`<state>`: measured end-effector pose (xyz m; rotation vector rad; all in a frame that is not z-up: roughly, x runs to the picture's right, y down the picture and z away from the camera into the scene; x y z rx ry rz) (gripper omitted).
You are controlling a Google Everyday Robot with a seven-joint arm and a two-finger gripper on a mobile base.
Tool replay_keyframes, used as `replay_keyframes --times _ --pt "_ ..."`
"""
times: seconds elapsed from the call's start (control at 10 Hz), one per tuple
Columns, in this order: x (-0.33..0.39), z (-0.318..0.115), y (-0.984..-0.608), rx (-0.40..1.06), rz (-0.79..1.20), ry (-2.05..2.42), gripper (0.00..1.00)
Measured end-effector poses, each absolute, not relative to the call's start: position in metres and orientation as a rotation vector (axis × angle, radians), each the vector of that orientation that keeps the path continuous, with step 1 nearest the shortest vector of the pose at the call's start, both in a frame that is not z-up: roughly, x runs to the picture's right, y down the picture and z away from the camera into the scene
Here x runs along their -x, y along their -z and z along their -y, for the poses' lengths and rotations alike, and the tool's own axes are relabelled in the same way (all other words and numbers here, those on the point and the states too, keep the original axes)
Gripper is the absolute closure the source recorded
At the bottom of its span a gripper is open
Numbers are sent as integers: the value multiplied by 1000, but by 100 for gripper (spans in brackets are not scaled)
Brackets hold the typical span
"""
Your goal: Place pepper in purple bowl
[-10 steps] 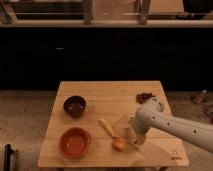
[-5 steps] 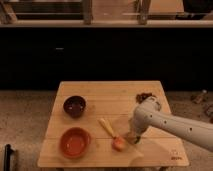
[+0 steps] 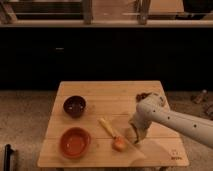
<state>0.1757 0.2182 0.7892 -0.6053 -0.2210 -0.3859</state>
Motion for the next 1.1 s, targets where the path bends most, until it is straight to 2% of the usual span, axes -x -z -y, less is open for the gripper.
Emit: replay_keyframes --times 0.6,1.1 --pt "-182 -247 -784 605 294 859 20" --pt "-208 -249 -800 631 307 887 20"
